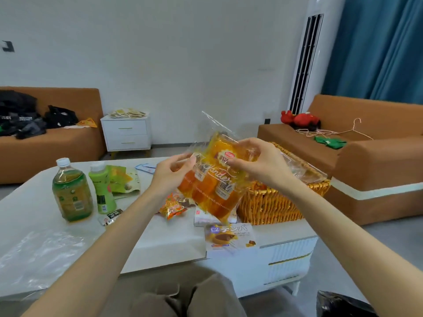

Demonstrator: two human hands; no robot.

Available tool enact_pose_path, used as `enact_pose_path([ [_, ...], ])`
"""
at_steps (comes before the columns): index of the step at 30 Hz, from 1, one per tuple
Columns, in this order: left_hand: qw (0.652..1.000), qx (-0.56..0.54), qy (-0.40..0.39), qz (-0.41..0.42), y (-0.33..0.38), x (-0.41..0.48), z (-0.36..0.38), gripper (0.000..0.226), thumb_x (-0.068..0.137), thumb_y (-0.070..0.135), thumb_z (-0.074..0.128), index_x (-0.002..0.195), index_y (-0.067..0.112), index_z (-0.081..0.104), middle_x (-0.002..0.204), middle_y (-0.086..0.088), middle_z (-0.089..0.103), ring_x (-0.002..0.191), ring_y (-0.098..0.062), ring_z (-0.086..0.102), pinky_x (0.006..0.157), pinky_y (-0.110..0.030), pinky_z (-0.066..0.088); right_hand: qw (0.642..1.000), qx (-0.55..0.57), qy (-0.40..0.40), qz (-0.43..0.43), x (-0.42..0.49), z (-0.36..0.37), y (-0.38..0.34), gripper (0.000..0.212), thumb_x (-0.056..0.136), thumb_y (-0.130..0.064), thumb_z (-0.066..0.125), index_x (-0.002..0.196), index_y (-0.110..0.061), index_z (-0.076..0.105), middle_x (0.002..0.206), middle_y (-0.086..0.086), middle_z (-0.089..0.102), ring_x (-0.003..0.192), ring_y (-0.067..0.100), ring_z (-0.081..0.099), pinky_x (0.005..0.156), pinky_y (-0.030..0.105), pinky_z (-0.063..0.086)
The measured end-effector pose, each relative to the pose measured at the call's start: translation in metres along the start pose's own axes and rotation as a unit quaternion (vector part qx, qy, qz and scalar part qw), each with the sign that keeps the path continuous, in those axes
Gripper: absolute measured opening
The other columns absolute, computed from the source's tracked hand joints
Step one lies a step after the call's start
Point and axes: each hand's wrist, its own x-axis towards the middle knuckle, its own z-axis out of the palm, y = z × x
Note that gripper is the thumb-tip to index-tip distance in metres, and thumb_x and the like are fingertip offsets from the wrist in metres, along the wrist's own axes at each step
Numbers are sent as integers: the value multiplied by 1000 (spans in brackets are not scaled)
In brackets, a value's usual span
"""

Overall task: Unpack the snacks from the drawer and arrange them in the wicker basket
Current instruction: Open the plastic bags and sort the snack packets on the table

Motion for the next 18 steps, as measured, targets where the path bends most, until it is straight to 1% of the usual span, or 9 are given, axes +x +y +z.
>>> enact_pose_path([
  [1,1000,-1,6,13,8,8,9,46,92,40,57,136,26,52,134,0,55,118,-16,53,69,-14,44,1000,9,25,13,4,-9,2,51,78,-40,77,122,-22,60,120,-8,60,85,12,67,52,28,59],
  [3,1000,-3,11,25,20,27,29,50,97,38,49,144,23,40,144,0,45,131,-17,43,87,-20,41,997,11,77,28,12,-30,10,48,77,-42,77,119,-25,60,123,-4,62,86,14,68,53,31,60],
  [5,999,15,24,29,26,44,49,52,100,35,46,148,22,31,152,-2,35,139,-18,33,106,-30,35,990,-10,137,33,21,-50,17,52,76,-50,75,121,-28,61,123,-4,64,90,14,68,66,40,61],
  [7,998,38,35,31,26,60,68,53,100,26,49,149,22,29,154,-5,30,141,-21,29,111,-35,31,980,-50,192,35,33,-67,27,51,77,-55,72,122,-33,60,121,-6,64,107,15,61,88,49,55],
  [8,998,46,26,35,25,67,78,54,99,21,50,149,21,29,154,-5,30,140,-21,30,111,-36,31,976,-67,205,40,39,-73,30,49,80,-53,71,123,-32,60,122,-7,64,111,14,56,97,49,49],
  [10,997,63,-15,36,20,78,100,54,98,15,50,148,21,30,153,-5,32,139,-23,33,108,-35,35,970,-93,218,61,52,-79,45,47,84,-49,67,126,-29,59,123,-5,64,114,16,54,104,51,41],
  [13,990,108,-84,32,5,92,135,53,98,16,52,147,19,33,149,-4,39,133,-22,40,95,-26,36,965,-112,204,121,72,-77,72,50,89,-48,62,131,-21,56,120,1,65,105,27,64,99,53,46],
  [16,972,180,-143,44,-12,105,165,56,97,20,53,148,16,31,149,-10,39,136,-25,38,107,-34,34,959,-138,164,185,89,-67,104,39,96,-34,55,131,-16,57,122,6,65,98,29,67,96,46,50],
  [18,957,222,-183,40,-24,111,178,57,98,25,52,149,14,29,153,-12,31,141,-26,29,114,-39,27,955,-159,128,213,97,-56,125,34,98,-24,50,128,-12,60,118,10,66,95,28,67,86,38,54],
])
